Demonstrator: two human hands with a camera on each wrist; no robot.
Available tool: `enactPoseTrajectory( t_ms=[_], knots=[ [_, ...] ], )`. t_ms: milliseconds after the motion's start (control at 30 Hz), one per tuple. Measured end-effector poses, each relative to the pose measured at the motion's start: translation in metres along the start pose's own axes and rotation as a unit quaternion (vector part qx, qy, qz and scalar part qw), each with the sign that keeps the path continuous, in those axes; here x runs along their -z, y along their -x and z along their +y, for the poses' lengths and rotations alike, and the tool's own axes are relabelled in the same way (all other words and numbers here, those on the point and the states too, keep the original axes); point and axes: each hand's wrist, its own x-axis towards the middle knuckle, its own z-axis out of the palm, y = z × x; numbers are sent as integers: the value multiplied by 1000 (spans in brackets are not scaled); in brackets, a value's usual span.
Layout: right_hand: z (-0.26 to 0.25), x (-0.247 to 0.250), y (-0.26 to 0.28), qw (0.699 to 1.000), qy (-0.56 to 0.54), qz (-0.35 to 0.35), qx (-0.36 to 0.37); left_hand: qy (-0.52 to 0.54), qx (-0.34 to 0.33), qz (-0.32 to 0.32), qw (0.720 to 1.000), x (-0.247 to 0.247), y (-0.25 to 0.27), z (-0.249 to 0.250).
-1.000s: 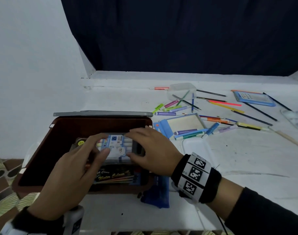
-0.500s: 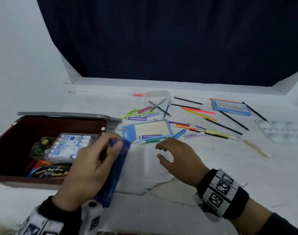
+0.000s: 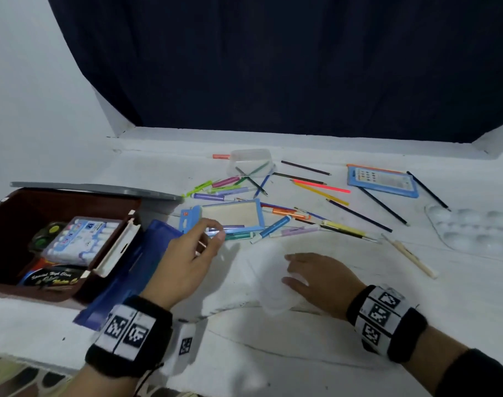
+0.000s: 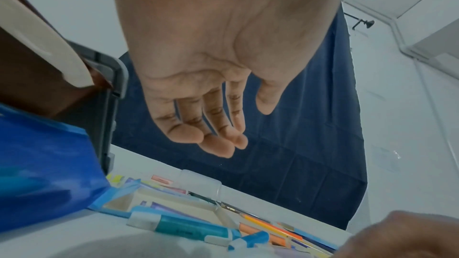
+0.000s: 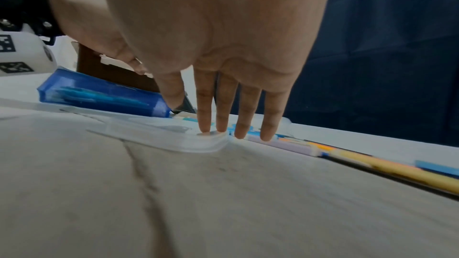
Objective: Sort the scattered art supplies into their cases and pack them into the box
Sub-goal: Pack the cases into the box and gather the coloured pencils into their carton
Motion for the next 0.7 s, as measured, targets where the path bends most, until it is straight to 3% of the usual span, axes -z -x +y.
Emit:
enactPoseTrajectory(
  t_ms=[200,400,567,700],
  knots=[
    [65,16,-5,999,-23,-2,-37,-75,-31,-14,997,-22,-102,3],
    [95,28,-12,995,-52,7,-91,-187,-33,-54,980,-45,-229,-17],
    [84,42,-20,991,-38,-14,-127,-347,1,-146,927,-63,-309,-30],
    [64,51,-29,990,-3,-51,-135,-405,26,-219,887,-74,-348,-42]
  ],
)
